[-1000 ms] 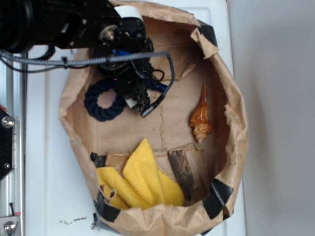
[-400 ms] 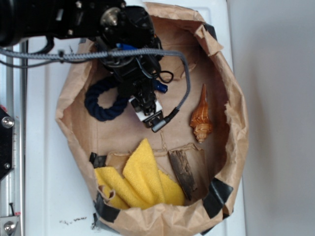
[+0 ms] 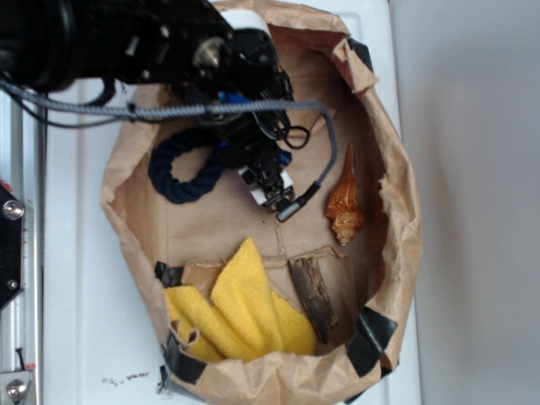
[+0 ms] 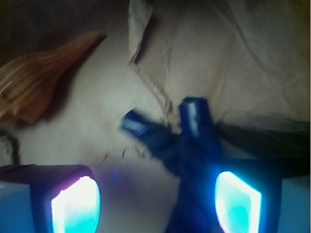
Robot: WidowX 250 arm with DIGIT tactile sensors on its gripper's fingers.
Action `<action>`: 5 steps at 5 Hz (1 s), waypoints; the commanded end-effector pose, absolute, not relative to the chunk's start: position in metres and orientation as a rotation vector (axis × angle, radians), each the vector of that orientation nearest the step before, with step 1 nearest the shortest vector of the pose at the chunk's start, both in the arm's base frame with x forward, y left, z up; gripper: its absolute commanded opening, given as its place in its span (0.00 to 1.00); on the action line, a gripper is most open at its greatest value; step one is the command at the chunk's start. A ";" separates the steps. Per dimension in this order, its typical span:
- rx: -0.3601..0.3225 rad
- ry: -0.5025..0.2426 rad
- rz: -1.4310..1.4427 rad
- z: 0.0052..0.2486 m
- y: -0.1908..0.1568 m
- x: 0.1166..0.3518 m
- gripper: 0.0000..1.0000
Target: Grab the blue rope.
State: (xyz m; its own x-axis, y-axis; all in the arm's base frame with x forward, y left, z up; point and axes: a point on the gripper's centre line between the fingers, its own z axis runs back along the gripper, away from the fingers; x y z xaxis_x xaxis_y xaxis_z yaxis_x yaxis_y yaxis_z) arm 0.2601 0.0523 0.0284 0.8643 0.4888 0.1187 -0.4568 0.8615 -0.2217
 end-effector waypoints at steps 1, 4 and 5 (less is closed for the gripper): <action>-0.081 -0.221 0.509 0.010 0.055 0.271 1.00; -0.103 -0.217 0.523 0.021 0.059 0.268 0.00; -0.126 -0.204 0.487 0.038 0.060 0.263 0.00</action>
State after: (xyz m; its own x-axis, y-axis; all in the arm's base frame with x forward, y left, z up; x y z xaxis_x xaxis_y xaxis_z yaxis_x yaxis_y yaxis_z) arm 0.2561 0.0540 0.0206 0.8700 0.4835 0.0963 -0.4665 0.8706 -0.1563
